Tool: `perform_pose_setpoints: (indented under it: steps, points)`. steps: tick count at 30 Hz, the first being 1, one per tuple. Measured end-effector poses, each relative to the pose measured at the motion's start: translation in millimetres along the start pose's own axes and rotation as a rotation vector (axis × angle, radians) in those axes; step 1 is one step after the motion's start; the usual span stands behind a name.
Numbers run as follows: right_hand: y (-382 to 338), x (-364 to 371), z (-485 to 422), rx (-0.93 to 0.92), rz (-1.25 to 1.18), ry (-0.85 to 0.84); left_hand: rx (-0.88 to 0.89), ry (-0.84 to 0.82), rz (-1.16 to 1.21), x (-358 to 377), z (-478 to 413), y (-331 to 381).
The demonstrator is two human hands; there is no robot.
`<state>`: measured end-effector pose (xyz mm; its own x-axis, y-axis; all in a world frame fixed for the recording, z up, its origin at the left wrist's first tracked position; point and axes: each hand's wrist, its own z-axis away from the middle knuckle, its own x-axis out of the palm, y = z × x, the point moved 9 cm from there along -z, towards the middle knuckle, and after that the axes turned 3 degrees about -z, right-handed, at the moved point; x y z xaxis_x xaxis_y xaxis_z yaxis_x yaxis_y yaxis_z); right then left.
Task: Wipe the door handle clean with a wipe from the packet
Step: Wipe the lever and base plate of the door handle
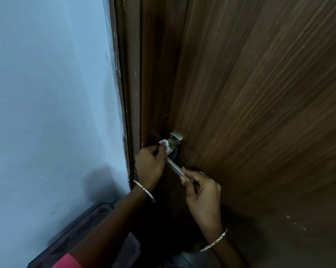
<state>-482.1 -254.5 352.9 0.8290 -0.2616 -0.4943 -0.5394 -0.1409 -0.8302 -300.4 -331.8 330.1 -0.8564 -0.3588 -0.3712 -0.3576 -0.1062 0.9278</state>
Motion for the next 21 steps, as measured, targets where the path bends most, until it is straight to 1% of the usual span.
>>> perform_pose_setpoints:
  steps: [4, 6, 9, 11, 13, 17, 19, 21]
  points:
    - [0.8, 2.7, -3.3, 0.026, 0.041, -0.02, 0.006, -0.012, 0.024, -4.7, 0.0, -0.6]
    - [-2.4, 3.4, -1.9, 0.0, 0.087, -0.016, -0.078, -0.05, 0.127, -3.4, 0.1, -11.9]
    - [-4.1, 4.5, -0.8, -0.019, 0.124, -0.009, -0.246, -0.073, 0.37, -1.9, 5.8, -29.0]
    - [-4.9, 4.2, -0.2, -0.024, 0.121, 0.001, -0.277, -0.063, 0.454, -4.1, 10.2, -36.0]
    - [-7.5, 3.1, 1.0, -0.032, 0.117, 0.015, -0.22, -0.042, 0.411, -8.4, 12.1, -36.5]
    - [-6.4, 3.3, 0.6, -0.015, 0.091, 0.016, -0.005, -0.029, 0.136, -6.0, 6.7, -8.0]
    - [-5.8, 2.6, 0.3, -0.017, 0.084, 0.015, 0.09, 0.016, -0.003, -2.6, 7.5, 7.5]
    - [-6.9, 1.9, -0.1, -0.029, 0.074, 0.021, 0.169, 0.071, -0.067, -2.3, 13.2, 16.9]
